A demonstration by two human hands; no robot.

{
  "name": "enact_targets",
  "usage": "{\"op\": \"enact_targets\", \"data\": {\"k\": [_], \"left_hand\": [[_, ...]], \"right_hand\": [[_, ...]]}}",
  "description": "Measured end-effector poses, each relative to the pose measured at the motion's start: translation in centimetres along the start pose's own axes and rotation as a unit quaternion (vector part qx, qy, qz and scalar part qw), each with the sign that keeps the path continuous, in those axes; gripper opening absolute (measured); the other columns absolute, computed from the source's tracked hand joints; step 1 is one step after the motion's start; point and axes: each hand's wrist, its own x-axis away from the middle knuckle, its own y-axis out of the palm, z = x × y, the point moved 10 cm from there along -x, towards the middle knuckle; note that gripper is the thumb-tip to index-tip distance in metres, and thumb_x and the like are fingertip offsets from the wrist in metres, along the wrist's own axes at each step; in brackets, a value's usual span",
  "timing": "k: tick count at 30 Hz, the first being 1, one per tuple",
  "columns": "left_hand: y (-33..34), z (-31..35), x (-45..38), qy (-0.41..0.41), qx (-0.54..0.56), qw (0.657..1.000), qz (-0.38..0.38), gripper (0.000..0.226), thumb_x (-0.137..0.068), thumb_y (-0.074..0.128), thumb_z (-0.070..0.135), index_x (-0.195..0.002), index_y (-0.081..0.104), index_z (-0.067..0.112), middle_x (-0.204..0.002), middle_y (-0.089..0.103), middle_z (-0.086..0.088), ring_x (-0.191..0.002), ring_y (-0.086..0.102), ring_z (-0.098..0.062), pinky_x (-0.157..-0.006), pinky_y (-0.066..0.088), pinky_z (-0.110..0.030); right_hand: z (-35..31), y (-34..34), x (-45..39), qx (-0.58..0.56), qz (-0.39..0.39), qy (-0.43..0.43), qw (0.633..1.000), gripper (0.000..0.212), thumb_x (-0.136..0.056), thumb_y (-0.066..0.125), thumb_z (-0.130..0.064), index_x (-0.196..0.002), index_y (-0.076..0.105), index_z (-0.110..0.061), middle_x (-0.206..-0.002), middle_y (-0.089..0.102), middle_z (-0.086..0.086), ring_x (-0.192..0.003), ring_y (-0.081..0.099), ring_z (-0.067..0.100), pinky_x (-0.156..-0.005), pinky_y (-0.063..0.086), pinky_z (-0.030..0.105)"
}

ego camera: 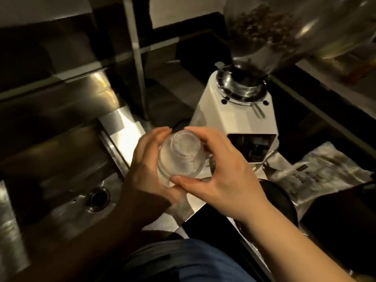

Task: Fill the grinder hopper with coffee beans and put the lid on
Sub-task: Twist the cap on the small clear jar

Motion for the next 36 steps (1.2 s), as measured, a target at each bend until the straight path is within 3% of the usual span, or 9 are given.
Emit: {"op": "enact_targets", "data": {"k": [2, 5, 9, 15, 19, 24, 28, 31, 36], "left_hand": [[-1.5, -1.2, -0.1, 0.022, -0.025, 0.997, 0.075, 0.084, -0.079, 0.072, 0.053, -0.143, 0.056, 0.001, -0.145, 0.056, -0.013, -0.140, 0.055, -0.026, -0.111, 0.049, -0.042], [-1.6, -3.9, -0.4, 0.025, -0.075, 0.996, 0.051, 0.101, -0.075, 0.081, 0.063, -0.147, 0.053, -0.002, -0.147, 0.056, -0.016, -0.139, 0.055, -0.032, -0.109, 0.050, -0.051], [-0.2, -10.1, 0.7, -0.139, -0.034, 0.984, -0.106, 0.127, -0.055, 0.094, 0.061, -0.161, 0.031, 0.032, -0.156, 0.046, 0.007, -0.144, 0.047, -0.016, -0.113, 0.049, -0.051], [1.7, -13.0, 1.9, -0.244, 0.087, 0.953, -0.158, 0.117, -0.060, 0.096, 0.049, -0.157, 0.030, 0.053, -0.147, 0.058, 0.017, -0.135, 0.058, -0.012, -0.109, 0.052, -0.047], [1.2, -13.5, 2.8, -0.248, 0.061, 0.957, -0.135, 0.100, -0.069, 0.095, 0.041, -0.151, 0.037, 0.048, -0.136, 0.063, 0.018, -0.124, 0.062, -0.007, -0.101, 0.054, -0.035], [1.2, -13.6, 2.6, -0.245, 0.057, 0.959, -0.132, 0.097, -0.071, 0.095, 0.036, -0.151, 0.042, 0.039, -0.136, 0.061, 0.018, -0.121, 0.058, -0.003, -0.087, 0.041, -0.006], [1.3, -13.8, 2.7, -0.244, 0.053, 0.957, -0.148, 0.094, -0.073, 0.095, 0.031, -0.150, 0.042, 0.040, -0.137, 0.062, 0.015, -0.122, 0.061, -0.010, -0.090, 0.046, -0.018], [1.3, -13.9, 2.7, -0.242, 0.054, 0.956, -0.155, 0.093, -0.075, 0.094, 0.031, -0.151, 0.041, 0.039, -0.139, 0.061, 0.013, -0.123, 0.061, -0.009, -0.091, 0.045, -0.015], [1.3, -13.9, 2.9, -0.241, 0.046, 0.956, -0.162, 0.096, -0.076, 0.094, 0.035, -0.154, 0.037, 0.042, -0.143, 0.061, 0.012, -0.124, 0.061, -0.010, -0.096, 0.050, -0.026]], "right_hand": [[0.5, 2.3, -1.6, -0.002, -0.029, 0.017, 0.999, 0.084, -0.082, 0.095, -0.042, -0.152, 0.052, -0.030, -0.145, 0.058, -0.017, -0.134, 0.057, 0.002, -0.106, 0.052, 0.027], [1.6, 4.4, -3.5, -0.010, -0.043, 0.048, 0.998, 0.086, -0.083, 0.093, -0.044, -0.155, 0.048, -0.031, -0.148, 0.056, -0.017, -0.137, 0.055, 0.001, -0.112, 0.050, 0.031], [3.4, 6.3, -4.6, -0.020, -0.065, 0.082, 0.994, 0.084, -0.084, 0.092, -0.042, -0.155, 0.047, -0.033, -0.149, 0.057, -0.015, -0.137, 0.057, 0.006, -0.115, 0.051, 0.038], [4.6, 7.9, -4.9, -0.011, -0.083, 0.105, 0.991, 0.081, -0.084, 0.087, -0.049, -0.153, 0.048, -0.034, -0.147, 0.058, -0.015, -0.136, 0.058, 0.008, -0.113, 0.052, 0.044], [5.0, 8.7, -5.3, -0.007, -0.078, 0.103, 0.992, 0.077, -0.085, 0.087, -0.042, -0.151, 0.052, -0.024, -0.143, 0.060, -0.007, -0.134, 0.058, 0.013, -0.112, 0.051, 0.046], [5.2, 9.1, -5.4, 0.003, -0.082, 0.104, 0.991, 0.074, -0.086, 0.091, -0.037, -0.149, 0.055, -0.020, -0.141, 0.060, -0.005, -0.131, 0.059, 0.014, -0.110, 0.051, 0.041], [4.9, 9.8, -5.1, 0.011, -0.091, 0.102, 0.991, 0.075, -0.085, 0.089, -0.041, -0.148, 0.054, -0.021, -0.141, 0.060, -0.004, -0.129, 0.058, 0.013, -0.109, 0.050, 0.035], [4.9, 9.8, -4.9, 0.035, -0.072, 0.105, 0.991, 0.076, -0.081, 0.088, -0.050, -0.145, 0.056, -0.025, -0.137, 0.061, -0.005, -0.125, 0.060, 0.016, -0.104, 0.054, 0.041], [5.3, 10.0, -5.2, 0.109, -0.066, 0.168, 0.978, 0.108, -0.070, 0.094, -0.063, -0.157, 0.043, -0.027, -0.147, 0.054, -0.004, -0.135, 0.054, 0.016, -0.107, 0.052, 0.039]]}}
